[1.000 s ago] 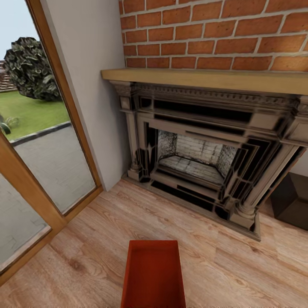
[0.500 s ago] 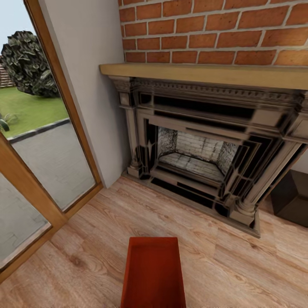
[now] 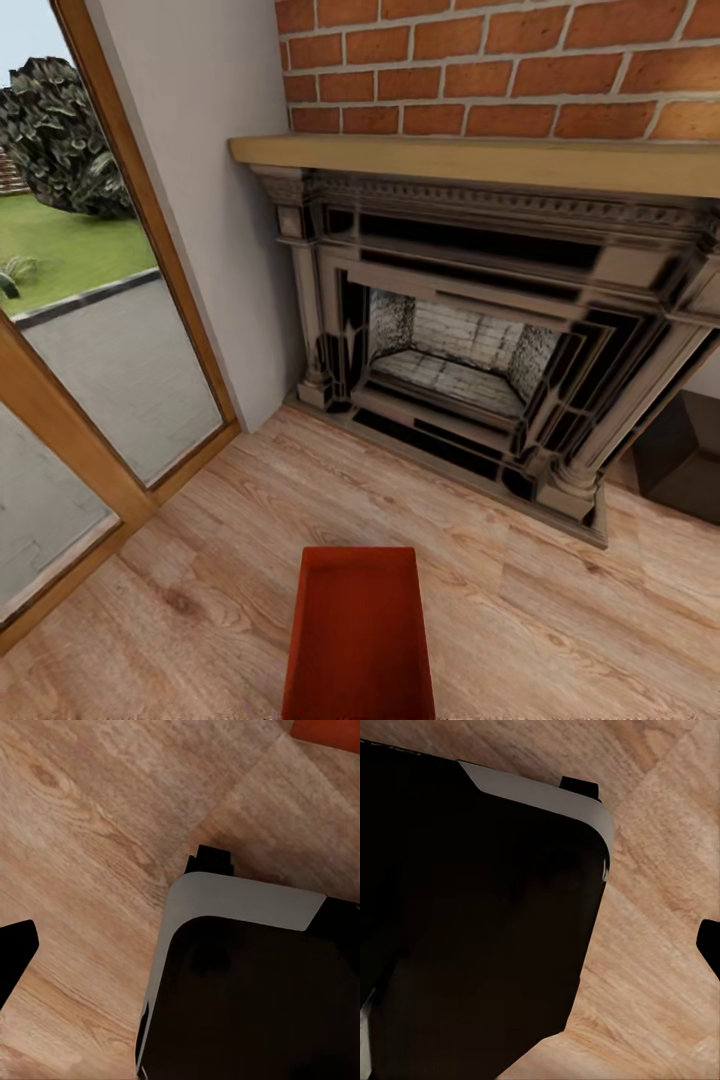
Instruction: Move the two storage containers from the living room to the garage. In the garage, place one container on the floor and stack the other container on top of it (either order is fine).
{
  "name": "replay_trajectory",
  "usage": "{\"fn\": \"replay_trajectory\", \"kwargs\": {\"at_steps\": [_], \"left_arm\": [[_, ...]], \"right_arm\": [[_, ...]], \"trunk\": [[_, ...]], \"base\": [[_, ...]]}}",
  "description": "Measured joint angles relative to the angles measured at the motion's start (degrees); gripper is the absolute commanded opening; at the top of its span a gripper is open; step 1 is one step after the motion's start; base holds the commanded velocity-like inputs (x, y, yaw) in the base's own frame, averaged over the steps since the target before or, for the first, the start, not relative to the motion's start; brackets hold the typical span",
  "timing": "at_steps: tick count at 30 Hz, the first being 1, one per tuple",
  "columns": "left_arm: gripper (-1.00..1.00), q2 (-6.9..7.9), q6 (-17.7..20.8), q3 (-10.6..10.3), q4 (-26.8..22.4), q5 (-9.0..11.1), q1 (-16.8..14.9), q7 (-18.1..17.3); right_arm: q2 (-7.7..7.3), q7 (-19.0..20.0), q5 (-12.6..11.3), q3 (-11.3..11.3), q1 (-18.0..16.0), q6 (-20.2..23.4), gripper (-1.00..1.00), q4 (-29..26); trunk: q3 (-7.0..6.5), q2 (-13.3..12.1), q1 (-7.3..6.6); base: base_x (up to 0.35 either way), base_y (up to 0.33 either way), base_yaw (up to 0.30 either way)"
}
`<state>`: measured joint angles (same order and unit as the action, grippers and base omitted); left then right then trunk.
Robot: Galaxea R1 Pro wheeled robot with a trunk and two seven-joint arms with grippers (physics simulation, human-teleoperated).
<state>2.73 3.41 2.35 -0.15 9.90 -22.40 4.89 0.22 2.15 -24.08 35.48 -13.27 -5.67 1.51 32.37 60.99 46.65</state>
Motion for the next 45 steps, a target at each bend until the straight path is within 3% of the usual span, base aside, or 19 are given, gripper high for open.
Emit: {"fn": "replay_trajectory", "kwargs": {"at_steps": [45], "left_arm": [[1.0, 0.0, 0.0, 0.0, 0.0, 0.0, 0.0, 0.02]], "right_arm": [[-0.02, 0.0, 0.01, 0.0, 0.02, 0.0, 1.0, 0.0]], "trunk": [[4.19, 0.0, 0.0]], "base": [[0.0, 0.0, 0.0]]}}
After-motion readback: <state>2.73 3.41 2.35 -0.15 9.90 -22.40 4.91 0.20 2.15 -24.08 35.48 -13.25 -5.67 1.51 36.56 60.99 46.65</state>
